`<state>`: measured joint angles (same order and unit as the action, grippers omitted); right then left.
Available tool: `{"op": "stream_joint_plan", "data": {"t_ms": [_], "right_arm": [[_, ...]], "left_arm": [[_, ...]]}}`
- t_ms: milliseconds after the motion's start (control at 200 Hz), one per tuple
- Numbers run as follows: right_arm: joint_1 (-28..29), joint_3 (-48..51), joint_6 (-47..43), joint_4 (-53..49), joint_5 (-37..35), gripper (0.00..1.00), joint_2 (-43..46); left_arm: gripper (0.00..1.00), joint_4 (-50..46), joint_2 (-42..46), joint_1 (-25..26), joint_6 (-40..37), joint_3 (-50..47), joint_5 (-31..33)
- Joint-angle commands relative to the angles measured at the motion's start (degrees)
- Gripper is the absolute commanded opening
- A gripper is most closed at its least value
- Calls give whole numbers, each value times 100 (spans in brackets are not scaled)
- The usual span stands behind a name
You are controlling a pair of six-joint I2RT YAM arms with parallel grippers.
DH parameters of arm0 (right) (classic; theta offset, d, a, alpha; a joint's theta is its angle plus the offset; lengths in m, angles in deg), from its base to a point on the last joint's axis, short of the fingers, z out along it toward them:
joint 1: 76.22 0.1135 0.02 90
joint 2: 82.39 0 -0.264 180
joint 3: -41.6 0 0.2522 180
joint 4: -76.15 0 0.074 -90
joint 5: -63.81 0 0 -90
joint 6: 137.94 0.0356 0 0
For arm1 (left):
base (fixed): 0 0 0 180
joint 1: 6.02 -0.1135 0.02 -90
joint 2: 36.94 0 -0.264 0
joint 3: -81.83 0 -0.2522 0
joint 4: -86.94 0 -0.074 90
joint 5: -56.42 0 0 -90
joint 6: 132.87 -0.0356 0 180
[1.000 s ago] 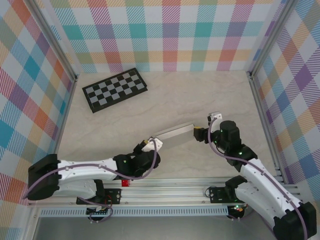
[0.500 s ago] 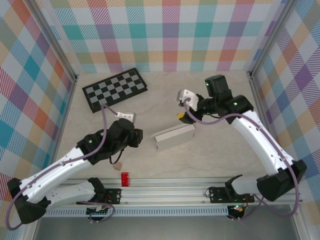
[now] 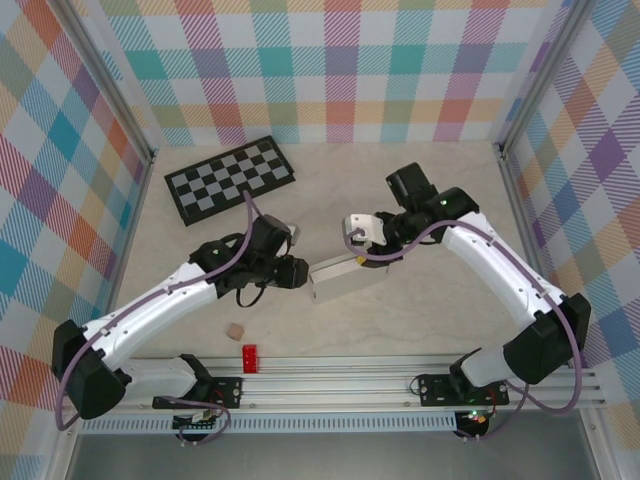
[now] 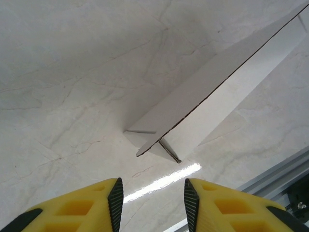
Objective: Fold the paper box
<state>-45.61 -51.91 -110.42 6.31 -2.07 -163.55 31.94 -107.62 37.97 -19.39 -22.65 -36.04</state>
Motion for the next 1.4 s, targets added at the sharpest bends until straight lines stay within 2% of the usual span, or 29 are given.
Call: {"op": "stream_joint_plan", "data": {"t_ms": [0, 215, 360, 505, 1060, 1395], "right_arm": [[-168, 321, 406, 468, 147, 43, 233], [-360, 530, 561, 667, 309, 42, 413], [-380, 495, 574, 650, 377, 42, 435], [-389, 495, 580, 629, 398, 42, 426], [-415, 504, 571, 599, 390, 42, 462], [-433, 539, 553, 571, 374, 42, 480]], "left_arm": [[36, 103, -87, -66, -344, 179, -178], [33, 223, -292, -62, -602, 229, -179], [34, 73, -490, -58, -864, 300, 147], [34, 119, -558, -31, -924, 460, -8], [32, -242, -992, 68, -1471, 762, 69], [23, -443, -1037, 77, -1745, 780, -115]]}}
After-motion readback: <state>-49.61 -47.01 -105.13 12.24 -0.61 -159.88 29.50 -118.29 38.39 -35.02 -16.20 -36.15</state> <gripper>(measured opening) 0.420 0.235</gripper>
